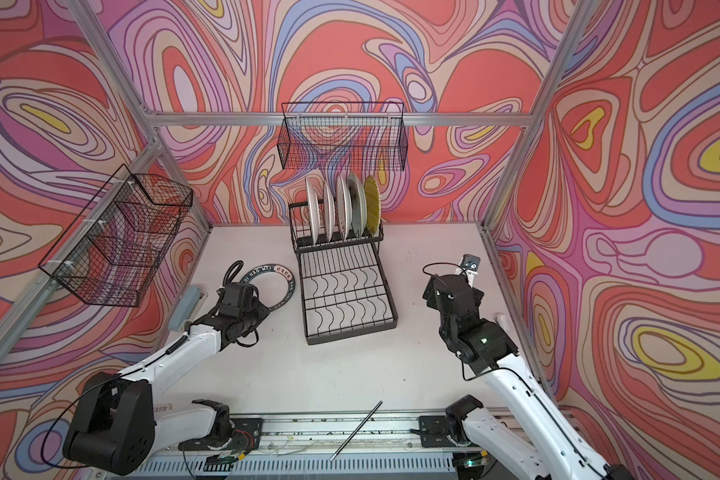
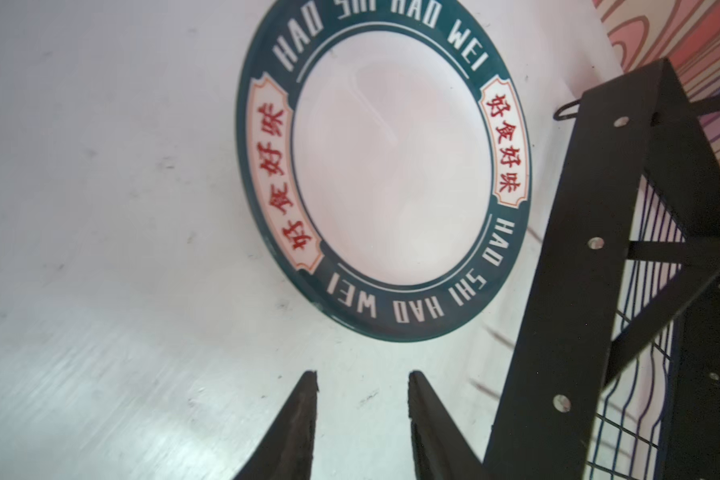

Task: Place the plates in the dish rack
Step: 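Lower the left gripper over the rim of the HAO SHI HAO WEI plate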

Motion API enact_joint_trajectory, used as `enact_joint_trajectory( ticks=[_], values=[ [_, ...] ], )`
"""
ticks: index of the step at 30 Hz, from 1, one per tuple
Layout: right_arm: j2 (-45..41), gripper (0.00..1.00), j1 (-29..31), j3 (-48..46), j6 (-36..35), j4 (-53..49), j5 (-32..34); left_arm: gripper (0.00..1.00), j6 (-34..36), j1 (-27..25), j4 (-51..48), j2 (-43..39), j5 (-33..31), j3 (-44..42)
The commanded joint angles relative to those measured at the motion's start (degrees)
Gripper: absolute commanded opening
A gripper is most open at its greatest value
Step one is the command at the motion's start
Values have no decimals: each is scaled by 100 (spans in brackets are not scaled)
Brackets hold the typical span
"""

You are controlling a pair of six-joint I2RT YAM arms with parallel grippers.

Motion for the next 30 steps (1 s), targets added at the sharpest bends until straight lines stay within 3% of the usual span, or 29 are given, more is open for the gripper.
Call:
enact_joint_trajectory(
  ticks=[1,18,30],
  values=[
    [68,84,-32,93,-9,66,28,41,-331,-19,64,-185,-410,-155],
    [107,84,-32,52,-69,119,99,41,-202,18,1135,732,-430,-260],
    [185,84,-32,42,-89,163,93,41,-151,417,977,1046,-175,-42]
  ],
)
